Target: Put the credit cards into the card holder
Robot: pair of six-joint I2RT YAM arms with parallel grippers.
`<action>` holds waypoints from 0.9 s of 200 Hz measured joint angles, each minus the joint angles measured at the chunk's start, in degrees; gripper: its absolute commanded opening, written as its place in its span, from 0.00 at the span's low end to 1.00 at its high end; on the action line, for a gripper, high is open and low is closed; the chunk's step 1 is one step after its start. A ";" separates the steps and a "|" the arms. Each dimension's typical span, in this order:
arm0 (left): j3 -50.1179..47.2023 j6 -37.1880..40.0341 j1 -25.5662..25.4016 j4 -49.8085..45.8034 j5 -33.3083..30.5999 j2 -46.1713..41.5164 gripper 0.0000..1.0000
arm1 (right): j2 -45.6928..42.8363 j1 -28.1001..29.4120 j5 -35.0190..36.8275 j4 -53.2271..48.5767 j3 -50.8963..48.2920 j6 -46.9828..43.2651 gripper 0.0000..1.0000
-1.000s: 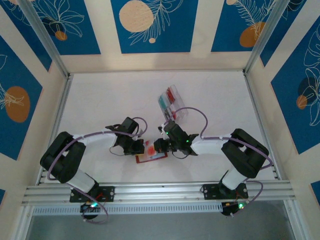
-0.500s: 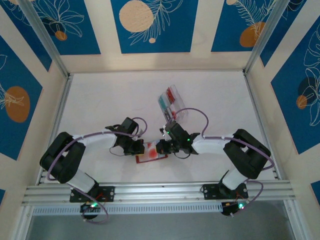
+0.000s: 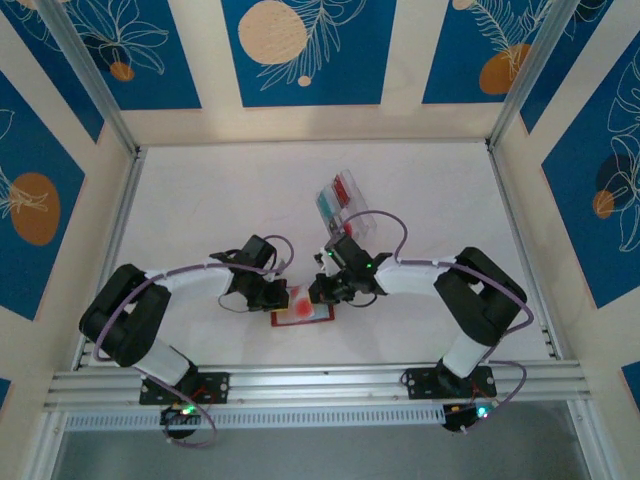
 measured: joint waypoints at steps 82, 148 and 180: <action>-1.53 -0.28 0.11 0.85 0.00 -1.40 0.01 | 1.90 1.55 1.20 1.11 0.98 2.86 0.00; -2.73 -2.16 0.22 0.92 -0.15 -2.89 0.01 | 1.90 4.76 4.83 2.40 2.21 9.22 0.00; -2.71 -2.75 0.48 0.13 -0.24 -3.02 0.02 | 1.92 6.14 7.21 2.29 2.54 11.30 0.00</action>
